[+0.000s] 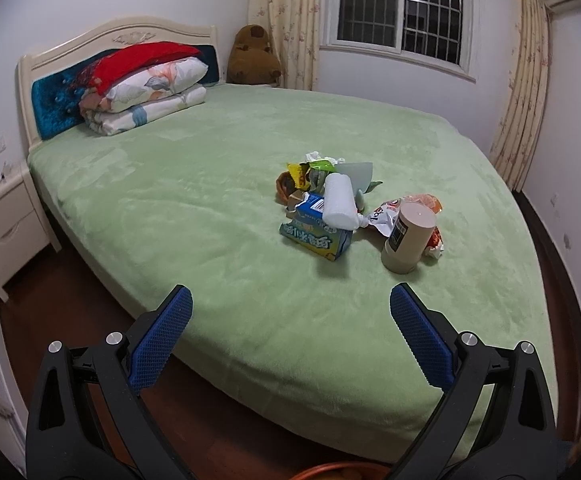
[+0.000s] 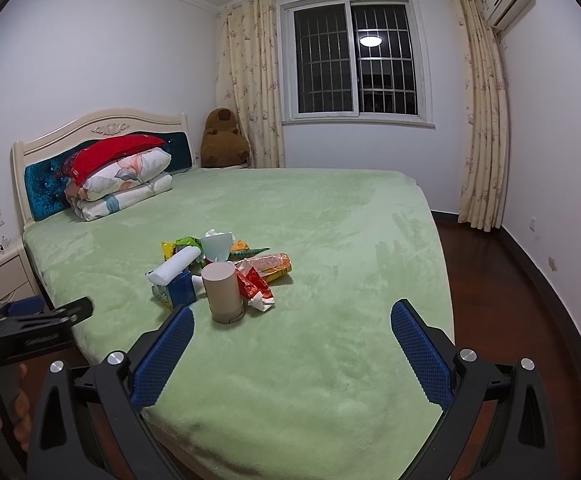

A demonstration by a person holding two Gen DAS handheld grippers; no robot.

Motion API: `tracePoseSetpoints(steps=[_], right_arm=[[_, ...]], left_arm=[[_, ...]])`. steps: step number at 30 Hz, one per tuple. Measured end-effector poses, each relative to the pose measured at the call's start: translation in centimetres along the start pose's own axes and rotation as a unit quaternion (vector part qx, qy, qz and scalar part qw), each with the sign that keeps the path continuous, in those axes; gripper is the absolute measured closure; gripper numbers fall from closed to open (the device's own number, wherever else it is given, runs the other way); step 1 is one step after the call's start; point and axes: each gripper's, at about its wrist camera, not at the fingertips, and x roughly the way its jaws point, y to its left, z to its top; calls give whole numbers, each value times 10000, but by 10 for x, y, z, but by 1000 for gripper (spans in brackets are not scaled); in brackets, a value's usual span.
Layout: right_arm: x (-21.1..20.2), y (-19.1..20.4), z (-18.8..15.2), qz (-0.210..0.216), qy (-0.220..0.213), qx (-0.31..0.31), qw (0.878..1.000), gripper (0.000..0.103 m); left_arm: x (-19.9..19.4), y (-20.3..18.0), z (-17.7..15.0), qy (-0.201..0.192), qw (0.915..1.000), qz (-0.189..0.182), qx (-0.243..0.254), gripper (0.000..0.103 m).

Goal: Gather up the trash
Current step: 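Grasp the white foam tube with the left tool and lift it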

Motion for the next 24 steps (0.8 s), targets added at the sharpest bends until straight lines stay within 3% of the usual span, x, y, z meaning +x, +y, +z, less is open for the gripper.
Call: tracePoseSetpoints(steps=[4, 11, 15, 22, 23, 24], right_arm=[[0, -1, 0, 0, 8, 18, 10000, 6], [0, -8, -5, -42, 87, 11, 10000, 6], [3, -15, -8, -52, 166, 68, 9998, 6], [9, -25, -9, -45, 236, 111, 9996, 6], [9, -26, -9, -44, 237, 126, 9996, 6], [9, -27, -9, -46, 239, 141, 9996, 6]], left_arm=[[33, -10, 19, 121, 9996, -80, 237, 6], [97, -16, 65, 357, 9987, -278, 215, 6], [135, -28, 88, 722, 9966, -222, 319, 6], [174, -38, 97, 1345, 9903, -139, 325, 9], [178, -38, 96, 1409, 9895, -147, 284, 13], [180, -37, 96, 1466, 9887, -184, 261, 31]])
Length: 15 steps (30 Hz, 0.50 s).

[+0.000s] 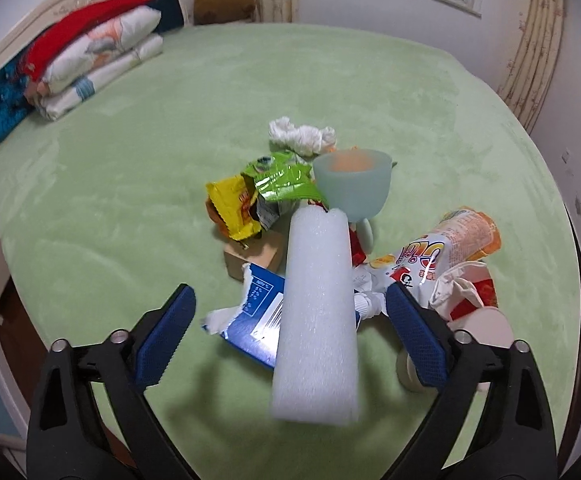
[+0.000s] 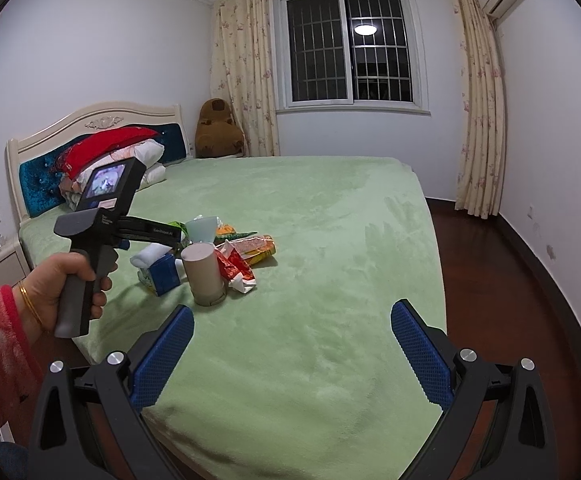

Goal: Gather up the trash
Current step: 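Grasp the white foam tube with the left tool and lift it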

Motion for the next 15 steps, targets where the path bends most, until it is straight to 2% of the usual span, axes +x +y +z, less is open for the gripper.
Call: tracePoseSetpoints(steps=[2, 4, 5, 6, 7, 11, 15], right_arm=[[0, -3, 1, -12, 4, 48, 10000, 6], [0, -5, 0, -1, 8, 93, 10000, 6], [-1, -6, 0, 4, 8, 104, 9999, 6], [-2, -6, 0, -3, 4, 100, 10000, 6], [-2, -6, 0, -10, -2, 93, 10000, 6], [-5, -7, -1, -7, -9, 99, 10000, 6], [-5, -6, -1, -2, -12, 69, 10000, 6]], left_arm=[[5, 0, 0, 170, 9998, -89, -36, 51], [7, 5, -1, 194, 9997, -124, -102, 53], [6, 6, -1, 182, 9997, -134, -117, 59], [4, 9, -1, 154, 9997, -102, -171, 71], [3, 12, -1, 141, 9996, -79, -222, 71], [-4, 27, -3, 116, 9973, -453, -564, 75], [-18, 27, -5, -19, 9972, -601, -455, 76]])
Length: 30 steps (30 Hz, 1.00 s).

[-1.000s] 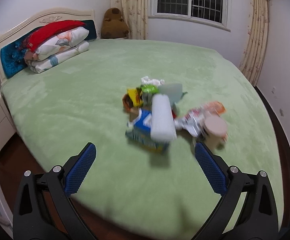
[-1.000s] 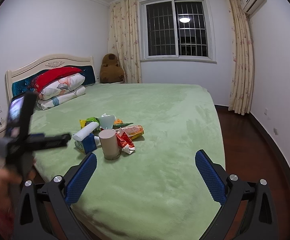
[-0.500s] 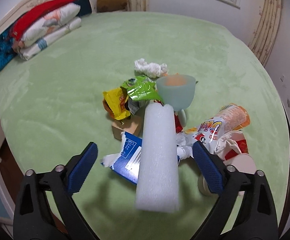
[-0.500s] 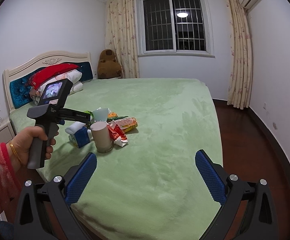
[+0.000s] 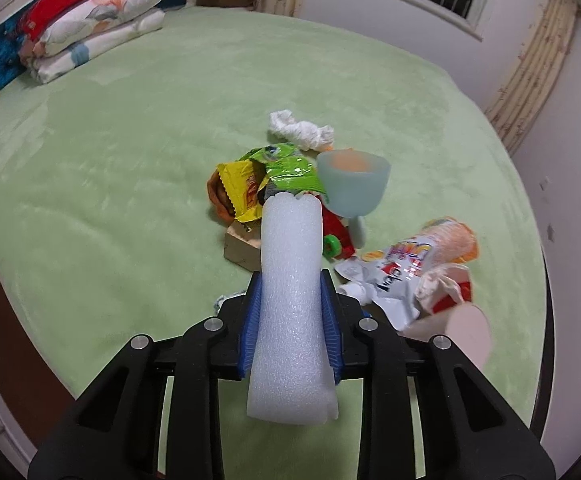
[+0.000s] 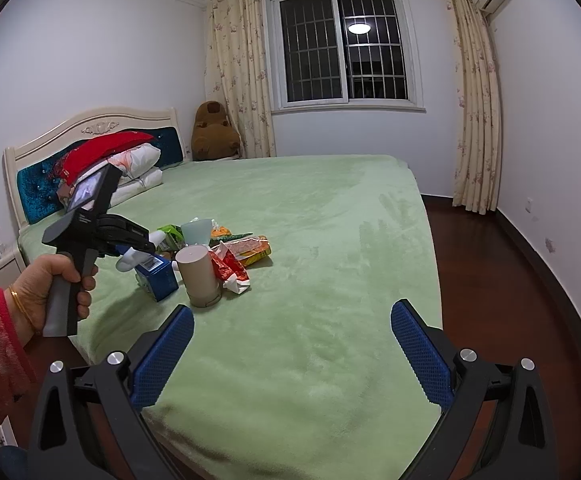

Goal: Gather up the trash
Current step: 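Grasp the white foam tube with the left tool and lift it, then carry the foam tube with the left tool while the right tool grasps the paper cup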

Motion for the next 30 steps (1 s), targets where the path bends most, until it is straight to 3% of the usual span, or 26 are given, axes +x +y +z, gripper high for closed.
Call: tracePoseSetpoints(steps=[9, 13, 22, 26, 30], right_arm=[[10, 18, -1, 163, 96, -217, 9996, 6], [38, 34, -2, 559, 260, -399, 9973, 6], [116, 79, 11, 1136, 447, -834, 9890, 7], [159, 96, 31, 1055, 521, -954, 9885, 8], [199, 109, 39, 892, 935, -1057, 9860, 15]], left_arm=[[-61, -4, -11, -671, 9968, -332, 268, 76], [-90, 1, -35, -884, 9946, -419, 358, 76], [-116, 17, -105, -842, 9944, -515, 385, 76], [-120, 37, -125, -755, 9958, -497, 114, 76], [-123, 50, -136, -761, 9966, -322, 27, 76]])
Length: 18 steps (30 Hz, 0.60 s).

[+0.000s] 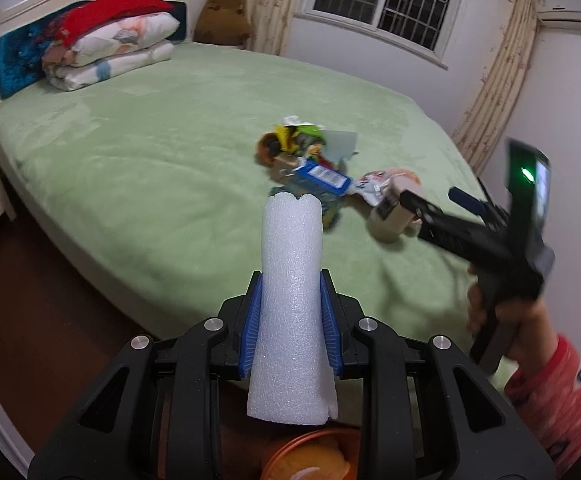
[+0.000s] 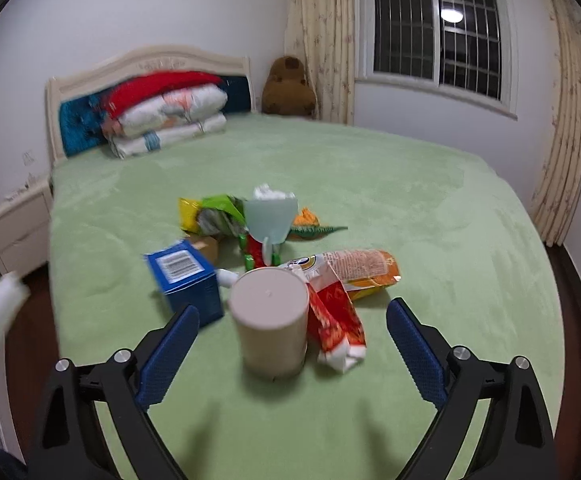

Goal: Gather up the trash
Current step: 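Carry the foam tube with the left tool while the right tool grasps the paper cup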

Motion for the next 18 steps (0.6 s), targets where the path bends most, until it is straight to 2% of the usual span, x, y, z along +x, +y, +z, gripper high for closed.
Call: tracePoseSetpoints(steps=[2, 3, 11, 18], right_arm=[[18, -1, 4, 73, 257, 74, 9996, 37], [22, -2, 5, 154, 362, 133, 9991, 53], [-7, -8, 6, 452, 131, 335, 9983, 56], [-70, -12, 6, 819, -157, 305, 9961, 56]], left_arm=[[-1, 4, -3, 23, 10000, -3, -28, 76], [-2, 4, -4, 17, 10000, 4, -29, 76], [-8, 7, -10, -43, 10000, -39, -34, 76], [-13, 1, -14, -35, 9999, -128, 21, 76]])
